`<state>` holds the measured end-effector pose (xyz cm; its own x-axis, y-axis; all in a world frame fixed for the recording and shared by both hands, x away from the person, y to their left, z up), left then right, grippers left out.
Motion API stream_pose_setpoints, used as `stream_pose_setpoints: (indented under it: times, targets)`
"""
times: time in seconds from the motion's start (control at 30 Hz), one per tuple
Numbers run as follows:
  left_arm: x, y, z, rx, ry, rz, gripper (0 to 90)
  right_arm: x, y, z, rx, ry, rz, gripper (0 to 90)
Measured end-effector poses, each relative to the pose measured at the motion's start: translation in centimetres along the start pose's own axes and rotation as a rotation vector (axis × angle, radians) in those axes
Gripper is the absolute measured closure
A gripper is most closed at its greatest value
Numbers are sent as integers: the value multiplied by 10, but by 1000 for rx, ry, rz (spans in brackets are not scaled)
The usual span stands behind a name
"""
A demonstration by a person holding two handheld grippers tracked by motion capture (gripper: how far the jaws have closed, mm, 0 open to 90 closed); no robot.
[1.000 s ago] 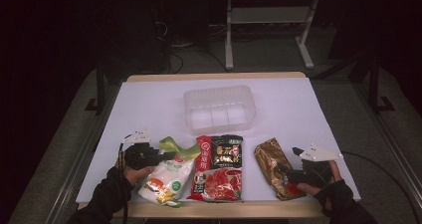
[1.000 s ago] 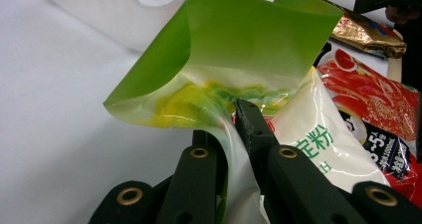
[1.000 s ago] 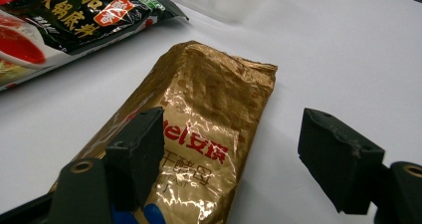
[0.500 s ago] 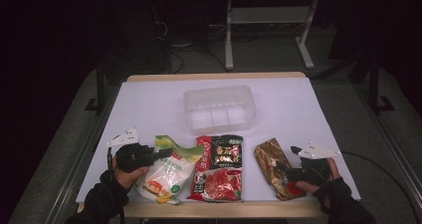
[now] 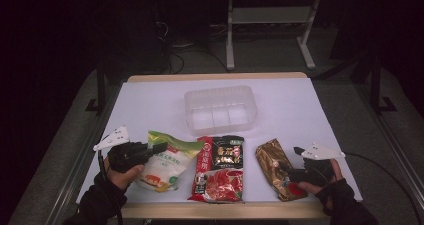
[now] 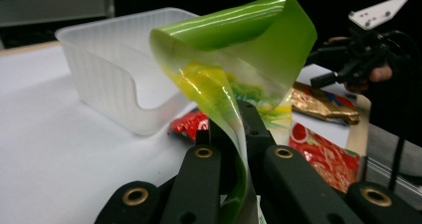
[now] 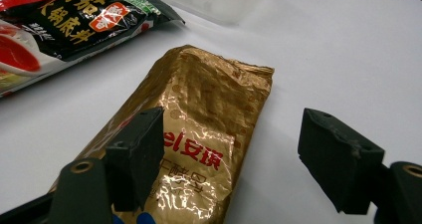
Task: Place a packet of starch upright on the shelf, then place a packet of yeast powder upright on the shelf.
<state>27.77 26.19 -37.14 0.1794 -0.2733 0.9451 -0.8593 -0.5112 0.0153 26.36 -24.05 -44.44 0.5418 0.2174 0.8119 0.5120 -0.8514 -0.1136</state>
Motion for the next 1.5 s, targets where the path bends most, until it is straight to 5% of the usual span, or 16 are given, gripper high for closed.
stream_pose_setpoints:
  times: [0.53,0.87,1.5]
  targets:
    - [17,-4,-10,106,63,34,875,-1,0,-2,-1,8,1,253]
    - [27,-10,-8,174,112,12,876,-2,0,-5,-2,13,-1,253]
    - [75,-22,49,256,193,-65,876,-5,1,-6,-11,9,8,252]
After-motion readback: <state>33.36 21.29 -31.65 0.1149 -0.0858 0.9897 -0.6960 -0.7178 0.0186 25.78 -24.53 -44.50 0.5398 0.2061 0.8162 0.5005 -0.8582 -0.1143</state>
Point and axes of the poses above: each handheld gripper's, and its own axes: z roughly forward along the jaws, x roughly out of its top, y roughly to its right, the point moved 1 cm from there along z, roughly forward along the jaws, and after that the axes turned 11 degrees about z, right-handed, at the moved point
